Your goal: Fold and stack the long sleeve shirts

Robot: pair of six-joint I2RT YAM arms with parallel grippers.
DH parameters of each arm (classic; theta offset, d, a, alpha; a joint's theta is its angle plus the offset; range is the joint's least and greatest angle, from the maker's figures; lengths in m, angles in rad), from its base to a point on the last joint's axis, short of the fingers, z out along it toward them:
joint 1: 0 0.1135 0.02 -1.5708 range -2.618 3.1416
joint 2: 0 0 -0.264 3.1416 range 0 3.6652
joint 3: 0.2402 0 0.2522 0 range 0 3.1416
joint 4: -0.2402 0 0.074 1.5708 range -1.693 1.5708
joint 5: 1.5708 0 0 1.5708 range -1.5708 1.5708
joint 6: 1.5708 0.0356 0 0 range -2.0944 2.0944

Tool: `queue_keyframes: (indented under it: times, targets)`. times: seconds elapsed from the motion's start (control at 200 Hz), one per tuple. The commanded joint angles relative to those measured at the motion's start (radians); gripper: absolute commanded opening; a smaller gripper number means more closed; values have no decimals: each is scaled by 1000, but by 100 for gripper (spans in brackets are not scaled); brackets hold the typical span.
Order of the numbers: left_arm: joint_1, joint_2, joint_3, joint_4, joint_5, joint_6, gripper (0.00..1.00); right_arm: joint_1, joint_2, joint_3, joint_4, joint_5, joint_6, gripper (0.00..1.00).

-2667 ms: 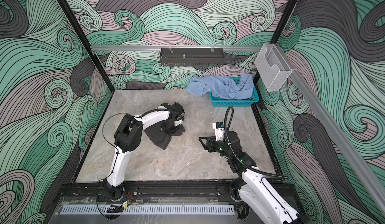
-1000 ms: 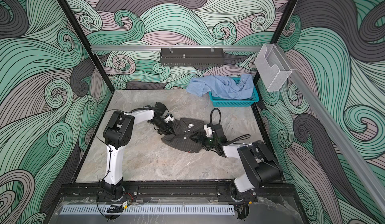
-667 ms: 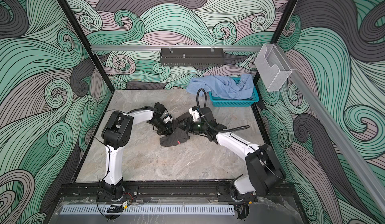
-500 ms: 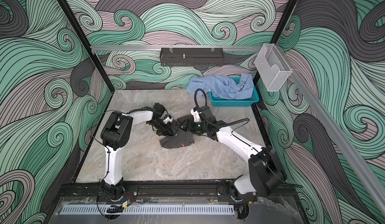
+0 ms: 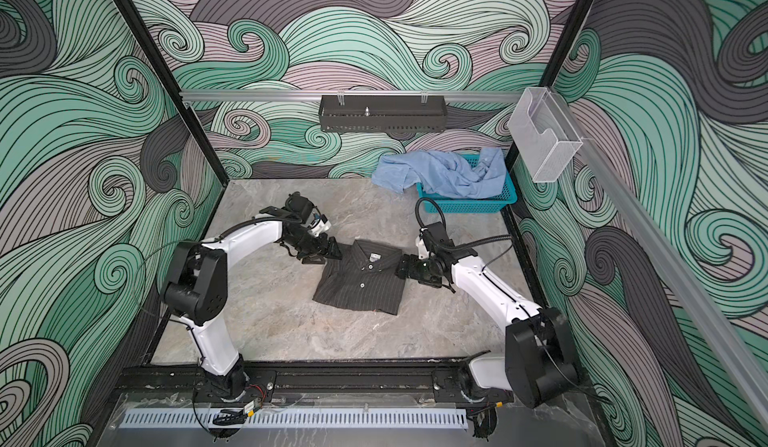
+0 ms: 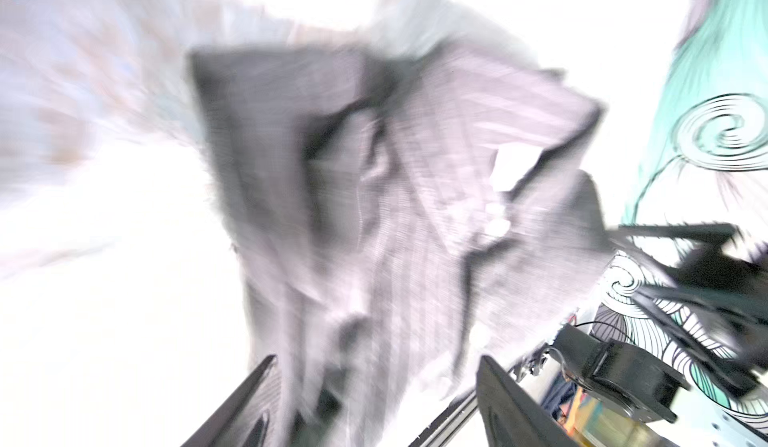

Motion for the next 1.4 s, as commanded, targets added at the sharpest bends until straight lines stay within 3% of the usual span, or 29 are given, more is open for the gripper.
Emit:
queue_keyframes:
  times: [0.0, 0.14, 0.405, 0.57, 0.801, 0.861, 0.991, 1.241, 1.301, 1.396]
  targets:
    - [7, -74, 23, -53, -36, 23, 76, -25, 49, 7, 65, -75, -49, 84]
    - [7, -16, 39, -56, 4, 10, 71, -55, 180, 28, 142, -157, -33, 76]
    - [-6, 181, 150, -59, -13, 5, 62, -55, 235, 74, 214, -168, -31, 33]
    - [-13, 255, 194, -75, -61, 9, 60, -47, 245, 106, 194, -130, -69, 21]
    - [-13, 342, 280, -134, -115, 33, 20, -20, 245, 129, 161, -92, -138, 15]
    - [-13, 342, 288, -144, -136, 37, 0, -11, 236, 138, 148, -75, -159, 14]
    - [-12, 250, 247, -148, -175, 61, 0, 21, 199, 154, 139, -35, -226, 12]
    - [3, -86, 34, -48, -272, 79, 0, 57, 121, 120, 263, 6, -310, 6]
    - [7, -113, -14, -13, -311, 75, 0, 57, 143, 130, 280, 13, -316, 7]
    - [27, -68, -46, 47, -282, 57, 0, 57, 211, 163, 287, 18, -316, 8]
